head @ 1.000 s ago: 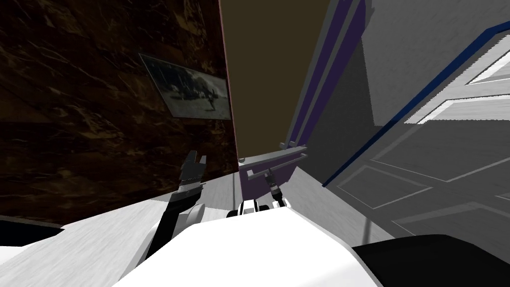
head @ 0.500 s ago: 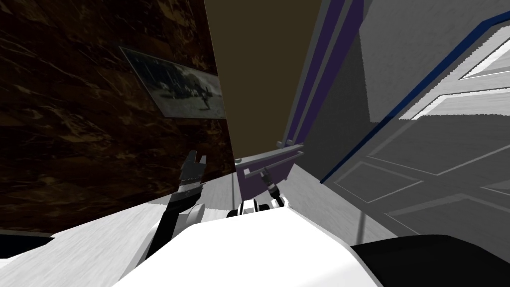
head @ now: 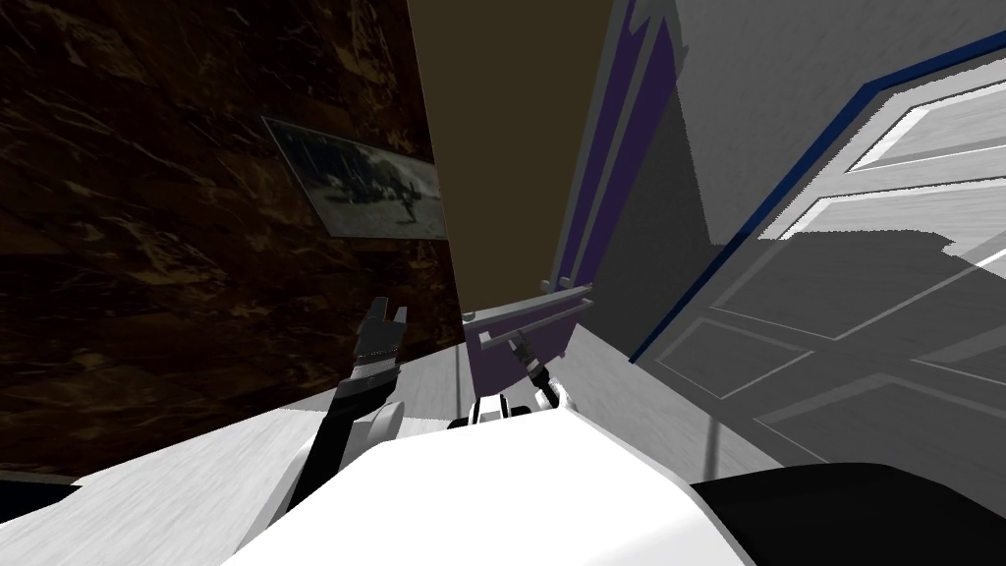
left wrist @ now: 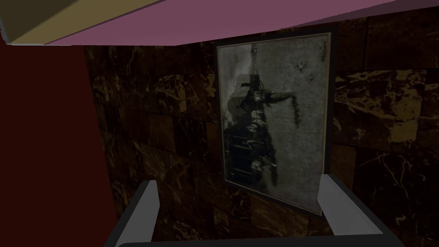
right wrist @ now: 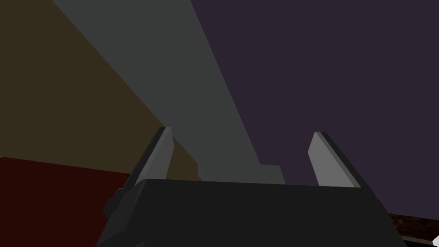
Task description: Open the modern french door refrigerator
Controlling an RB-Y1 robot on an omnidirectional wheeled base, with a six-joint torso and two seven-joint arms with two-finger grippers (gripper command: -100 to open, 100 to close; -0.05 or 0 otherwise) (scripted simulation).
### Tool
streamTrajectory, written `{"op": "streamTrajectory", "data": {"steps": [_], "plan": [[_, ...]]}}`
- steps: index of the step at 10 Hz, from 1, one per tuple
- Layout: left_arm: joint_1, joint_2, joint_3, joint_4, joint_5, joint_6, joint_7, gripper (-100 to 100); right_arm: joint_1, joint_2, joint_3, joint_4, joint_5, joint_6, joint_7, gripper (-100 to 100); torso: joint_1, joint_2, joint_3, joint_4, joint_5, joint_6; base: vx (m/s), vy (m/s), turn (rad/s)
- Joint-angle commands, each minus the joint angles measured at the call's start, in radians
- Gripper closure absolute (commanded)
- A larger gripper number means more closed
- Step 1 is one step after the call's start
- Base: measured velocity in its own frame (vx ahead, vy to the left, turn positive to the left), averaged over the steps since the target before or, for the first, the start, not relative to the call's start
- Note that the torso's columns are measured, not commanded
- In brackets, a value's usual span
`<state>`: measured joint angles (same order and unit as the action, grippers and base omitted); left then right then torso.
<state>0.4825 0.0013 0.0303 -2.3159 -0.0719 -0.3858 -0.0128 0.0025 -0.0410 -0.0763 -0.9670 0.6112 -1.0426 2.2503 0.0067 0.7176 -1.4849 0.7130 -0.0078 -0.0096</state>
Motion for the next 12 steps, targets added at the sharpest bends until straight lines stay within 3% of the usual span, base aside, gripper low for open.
{"op": "streamTrajectory", "data": {"steps": [1,2,3,9,12], "plan": [[0.000,0.000,0.000,0.000,0.000,0.000,0.000,0,0.019,0.002,0.013,0.034,0.015,0.070,-0.060,100,-0.003,-0.002,-0.002,-0.001,-0.001,0.002,-0.001,0.011,0.008],[0.000,0.000,0.000,0.000,0.000,0.000,0.000,0,0.019,0.002,0.013,0.014,0.015,0.091,-0.060,100,-0.006,-0.003,-0.002,-0.003,-0.002,0.002,-0.008,0.003,-0.006],[0.000,0.000,0.000,0.000,0.000,0.000,0.000,0,0.030,0.010,-0.006,-0.056,-0.002,0.051,-0.046,100,-0.007,-0.004,-0.003,-0.002,-0.002,0.002,-0.034,0.001,-0.093],[0.000,0.000,0.000,0.000,0.000,0.000,0.000,0,0.084,0.067,-0.064,-0.082,-0.047,-0.038,0.065,100,-0.015,0.008,0.003,0.013,0.003,0.012,-0.045,0.008,-0.101],[0.000,0.000,0.000,0.000,0.000,0.000,0.000,0,0.079,0.064,-0.053,-0.104,-0.044,-0.048,0.055,100,-0.015,0.016,0.006,0.019,0.004,0.012,-0.095,-0.027,-0.029]]}}
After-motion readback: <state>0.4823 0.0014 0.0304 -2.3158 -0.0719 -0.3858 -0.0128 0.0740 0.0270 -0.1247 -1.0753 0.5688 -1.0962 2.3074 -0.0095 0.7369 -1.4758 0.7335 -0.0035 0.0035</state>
